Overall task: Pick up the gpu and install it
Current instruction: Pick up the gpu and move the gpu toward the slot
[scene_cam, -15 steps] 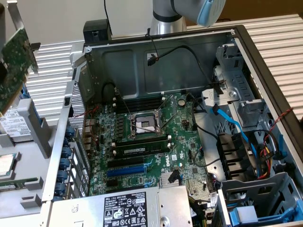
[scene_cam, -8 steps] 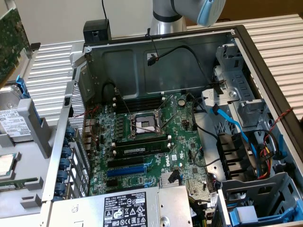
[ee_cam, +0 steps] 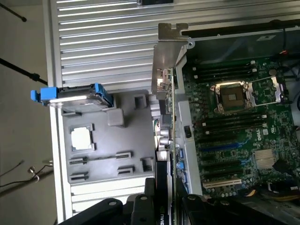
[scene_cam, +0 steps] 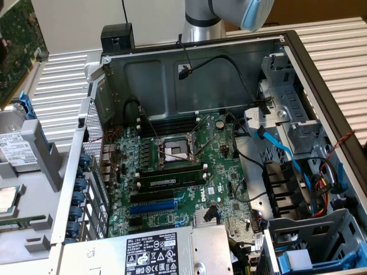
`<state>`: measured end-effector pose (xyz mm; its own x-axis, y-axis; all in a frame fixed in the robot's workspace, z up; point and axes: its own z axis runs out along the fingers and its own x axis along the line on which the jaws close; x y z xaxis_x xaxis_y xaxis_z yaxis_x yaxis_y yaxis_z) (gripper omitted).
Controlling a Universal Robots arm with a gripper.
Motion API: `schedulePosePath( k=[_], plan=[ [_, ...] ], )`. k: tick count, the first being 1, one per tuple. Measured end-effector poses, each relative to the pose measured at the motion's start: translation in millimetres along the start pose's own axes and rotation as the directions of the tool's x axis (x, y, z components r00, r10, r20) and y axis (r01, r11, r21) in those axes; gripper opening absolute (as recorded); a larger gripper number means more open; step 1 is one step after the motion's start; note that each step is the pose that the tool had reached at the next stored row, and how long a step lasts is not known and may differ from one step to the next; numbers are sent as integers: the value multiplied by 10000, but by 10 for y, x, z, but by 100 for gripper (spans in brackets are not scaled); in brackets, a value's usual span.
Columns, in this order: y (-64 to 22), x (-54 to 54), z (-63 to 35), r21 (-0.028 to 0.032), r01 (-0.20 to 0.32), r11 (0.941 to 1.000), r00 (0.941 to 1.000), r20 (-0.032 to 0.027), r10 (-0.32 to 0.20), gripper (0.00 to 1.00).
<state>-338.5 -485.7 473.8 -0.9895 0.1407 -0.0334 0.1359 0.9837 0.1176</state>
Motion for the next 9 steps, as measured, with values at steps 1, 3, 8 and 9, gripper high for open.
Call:
schedulePosePath(
  k=[1,3,8,9],
  plan=[
    [-2,-46,-1,-9,-1,10000,10000,-2,1,27],
    [-2,-141,2,-45,-2,10000,10000,-7,1,27],
    [1,-286,8,-107,-5,9999,10000,-14,5,27],
    [1,-286,8,-107,-5,9999,10000,-14,5,27]
  ],
)
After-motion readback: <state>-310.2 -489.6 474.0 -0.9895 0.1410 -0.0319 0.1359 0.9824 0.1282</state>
